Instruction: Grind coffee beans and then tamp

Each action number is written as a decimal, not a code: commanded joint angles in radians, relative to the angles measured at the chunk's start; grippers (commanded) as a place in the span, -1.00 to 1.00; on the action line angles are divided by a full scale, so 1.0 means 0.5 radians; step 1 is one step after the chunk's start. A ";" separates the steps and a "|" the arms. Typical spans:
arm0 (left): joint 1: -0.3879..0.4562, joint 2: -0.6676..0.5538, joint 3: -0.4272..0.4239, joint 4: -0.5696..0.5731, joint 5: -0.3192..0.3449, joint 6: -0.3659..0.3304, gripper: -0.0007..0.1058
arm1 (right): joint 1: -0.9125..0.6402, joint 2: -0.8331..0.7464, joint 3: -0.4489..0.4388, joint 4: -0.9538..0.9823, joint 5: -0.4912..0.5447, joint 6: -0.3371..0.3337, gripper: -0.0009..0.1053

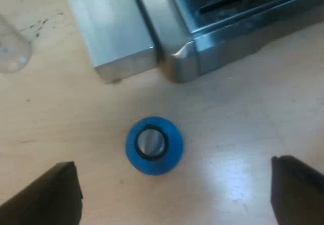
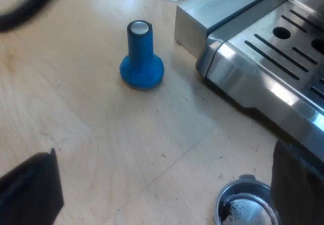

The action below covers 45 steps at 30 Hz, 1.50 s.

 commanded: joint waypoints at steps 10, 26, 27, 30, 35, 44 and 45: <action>0.000 0.720 -0.011 -0.169 -0.078 0.008 0.47 | -0.004 -0.002 -0.010 -0.021 -0.001 0.080 0.62; 0.000 1.056 0.008 -0.331 -0.082 0.022 0.47 | -0.004 -0.002 -0.010 -0.021 -0.001 0.106 0.62; 0.000 1.056 0.023 -0.331 -0.081 0.022 0.47 | -0.004 -0.002 -0.010 -0.021 -0.001 0.106 0.62; 0.000 1.056 0.064 -0.370 -0.081 0.022 0.47 | -0.004 -0.002 -0.010 -0.021 -0.001 0.106 0.62; 0.000 1.056 0.095 -0.405 -0.081 0.038 0.26 | -0.004 -0.002 -0.010 -0.021 -0.001 0.106 0.62; 0.000 1.056 0.095 -0.453 -0.081 0.069 -0.18 | -0.004 -0.002 -0.010 -0.021 -0.001 0.106 0.62; 0.000 1.056 0.095 -0.453 -0.081 0.069 -0.19 | -0.004 -0.002 -0.010 -0.021 -0.001 0.106 0.62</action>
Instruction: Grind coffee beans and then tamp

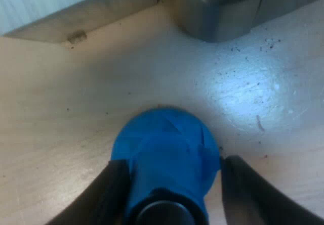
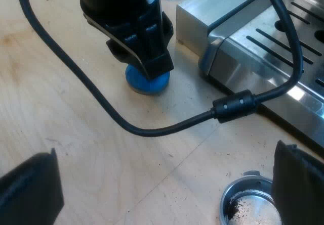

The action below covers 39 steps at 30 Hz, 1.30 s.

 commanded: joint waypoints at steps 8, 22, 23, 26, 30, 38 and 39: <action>-0.002 -0.005 -0.005 0.017 -0.020 0.086 -0.98 | -0.004 -0.002 -0.010 -0.032 0.021 -0.021 0.62; -0.009 -0.464 -0.005 0.162 0.077 0.092 -0.98 | -0.004 -0.226 0.005 0.315 0.080 -0.197 0.62; -0.007 -0.530 -0.005 0.161 0.088 0.092 -0.98 | -0.004 -0.232 0.007 0.315 0.080 -0.197 0.62; -0.007 -0.616 -0.005 0.171 0.129 0.092 -0.98 | -0.004 -0.261 0.021 0.324 0.099 -0.197 0.62; -0.007 -0.709 -0.005 0.236 0.177 0.092 -0.98 | -0.004 -0.496 0.309 0.183 0.180 -0.190 0.62; -0.071 -0.732 -0.033 0.277 0.345 0.092 -0.98 | -0.004 -0.580 0.563 -0.044 0.201 -0.190 0.62; -0.119 -0.732 -0.046 0.277 0.341 0.092 -0.98 | -0.004 -0.579 0.570 -0.051 0.201 -0.190 0.62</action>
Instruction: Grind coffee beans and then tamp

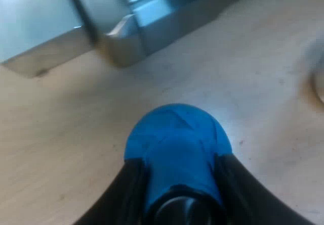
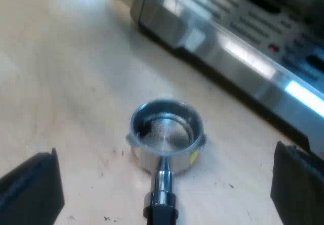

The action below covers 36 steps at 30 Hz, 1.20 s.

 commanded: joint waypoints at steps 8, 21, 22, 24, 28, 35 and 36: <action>-0.392 -0.013 -0.211 0.005 0.036 0.011 -0.98 | -0.004 -0.011 0.300 -0.451 -0.009 -0.018 0.62; -0.763 -0.013 -0.443 0.037 0.040 -0.004 -0.98 | -0.004 -0.012 0.376 -0.492 -0.008 0.014 0.62; -0.812 -0.013 -0.446 0.036 0.040 -0.004 -0.98 | -0.004 -0.012 0.376 -0.492 -0.008 0.023 0.62; -0.884 -0.004 -0.445 0.036 0.040 -0.004 -0.98 | -0.004 -0.012 0.376 -0.492 -0.008 0.027 0.62; -0.972 0.020 -0.445 0.010 0.040 -0.004 -0.98 | -0.004 -0.012 0.376 -0.492 -0.008 0.027 0.62; -0.992 0.197 -0.445 -0.026 0.040 -0.004 -0.98 | -0.004 -0.012 0.376 -0.492 -0.008 0.059 0.62; -0.992 0.226 -0.445 -0.037 0.040 -0.004 -0.98 | -0.004 -0.012 0.376 -0.492 -0.008 0.068 0.62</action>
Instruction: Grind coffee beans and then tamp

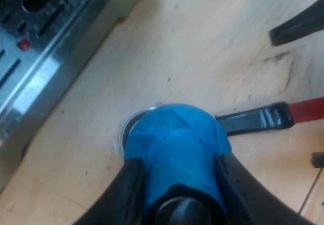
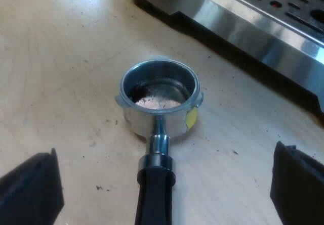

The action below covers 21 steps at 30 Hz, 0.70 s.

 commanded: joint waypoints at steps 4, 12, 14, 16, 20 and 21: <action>-0.002 0.142 -0.016 -0.110 -0.001 -0.004 -0.98 | -0.004 -0.009 0.000 -0.028 -0.003 0.013 0.62; -0.002 0.343 -0.016 -0.126 -0.023 -0.004 -0.98 | -0.004 -0.009 0.000 -0.028 -0.003 0.013 0.62; -0.002 0.385 -0.016 -0.126 -0.037 -0.004 -0.98 | -0.004 -0.009 0.000 -0.028 -0.003 0.013 0.62; -0.002 0.436 -0.016 -0.134 -0.036 -0.004 -0.98 | -0.004 -0.009 0.000 -0.028 -0.003 0.013 0.62; -0.002 0.492 -0.016 -0.139 -0.036 -0.004 -0.98 | -0.004 -0.009 0.000 -0.028 -0.003 0.013 0.62; -0.002 0.508 -0.016 -0.149 -0.036 -0.004 -0.98 | -0.004 -0.009 0.000 -0.028 -0.003 0.013 0.62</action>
